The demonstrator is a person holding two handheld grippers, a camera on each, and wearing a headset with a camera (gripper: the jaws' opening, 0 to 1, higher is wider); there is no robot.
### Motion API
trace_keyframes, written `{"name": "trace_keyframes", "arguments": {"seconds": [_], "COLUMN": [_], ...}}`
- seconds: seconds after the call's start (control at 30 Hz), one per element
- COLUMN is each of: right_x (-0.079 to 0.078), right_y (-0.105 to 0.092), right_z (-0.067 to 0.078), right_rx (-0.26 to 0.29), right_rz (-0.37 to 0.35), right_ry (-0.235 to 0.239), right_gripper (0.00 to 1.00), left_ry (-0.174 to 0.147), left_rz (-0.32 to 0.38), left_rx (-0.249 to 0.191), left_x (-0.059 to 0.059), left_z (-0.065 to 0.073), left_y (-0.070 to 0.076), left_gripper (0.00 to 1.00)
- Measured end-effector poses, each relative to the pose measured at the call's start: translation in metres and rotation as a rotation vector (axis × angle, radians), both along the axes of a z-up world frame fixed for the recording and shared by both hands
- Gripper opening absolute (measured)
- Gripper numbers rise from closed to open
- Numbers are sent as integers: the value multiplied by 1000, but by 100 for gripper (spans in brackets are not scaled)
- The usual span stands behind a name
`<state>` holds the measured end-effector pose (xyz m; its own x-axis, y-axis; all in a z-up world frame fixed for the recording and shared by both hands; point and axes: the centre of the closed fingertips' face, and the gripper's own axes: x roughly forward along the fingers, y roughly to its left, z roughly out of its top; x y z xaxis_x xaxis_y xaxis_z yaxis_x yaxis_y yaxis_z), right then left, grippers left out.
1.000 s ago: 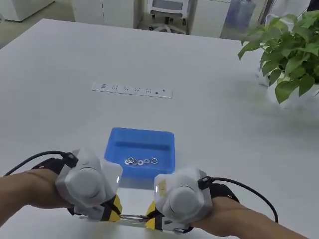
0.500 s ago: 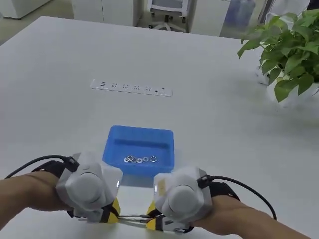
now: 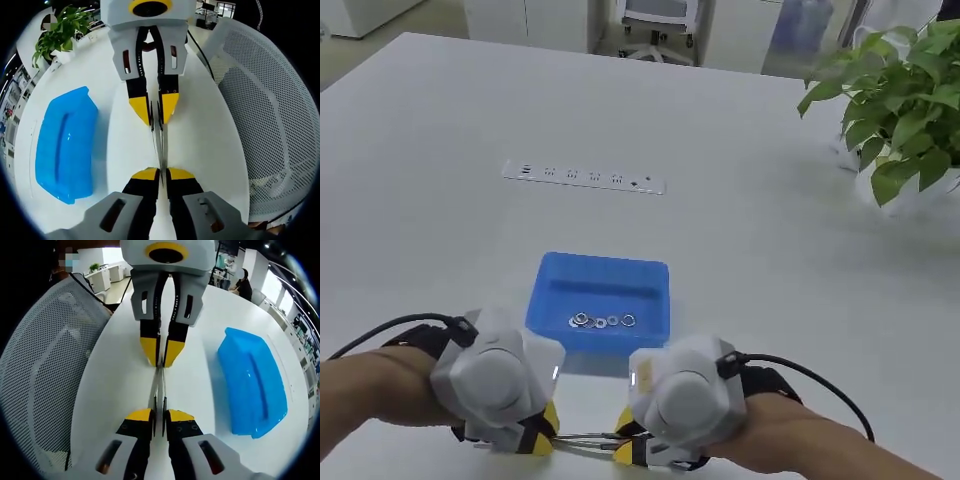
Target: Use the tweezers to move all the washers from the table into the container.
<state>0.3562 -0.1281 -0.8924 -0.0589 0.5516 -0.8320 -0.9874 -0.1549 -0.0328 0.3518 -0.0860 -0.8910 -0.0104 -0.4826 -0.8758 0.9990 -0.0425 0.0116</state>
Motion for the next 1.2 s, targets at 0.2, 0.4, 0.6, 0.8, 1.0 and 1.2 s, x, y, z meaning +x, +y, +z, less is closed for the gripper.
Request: {"name": "trace_keyframes", "arguments": {"seconds": [0.2, 0.4, 0.6, 0.8, 1.0, 1.2], "right_x": [-1, 0, 3, 10, 23, 33], "right_y": [0, 0, 2, 2, -5, -20], "right_z": [0, 0, 3, 10, 25, 38], "right_rx": [-1, -1, 11, 26, 69, 102], "right_rz": [4, 2, -3, -25, -110, -187], "right_ry": [2, -7, -16, -34, -43, -51], "right_gripper": [13, 17, 21, 26, 37, 48], "left_ry": [6, 4, 7, 3, 17, 16], "left_rz": [-2, -1, 9, 52, 144, 216], "left_rx": [0, 7, 9, -14, -109, -177], "left_x": [0, -1, -1, 3, 8, 9], "left_z": [0, 0, 2, 9, 28, 46], "left_y": [1, 4, 9, 13, 12, 19], "left_gripper": [8, 8, 10, 20, 29, 42]}}
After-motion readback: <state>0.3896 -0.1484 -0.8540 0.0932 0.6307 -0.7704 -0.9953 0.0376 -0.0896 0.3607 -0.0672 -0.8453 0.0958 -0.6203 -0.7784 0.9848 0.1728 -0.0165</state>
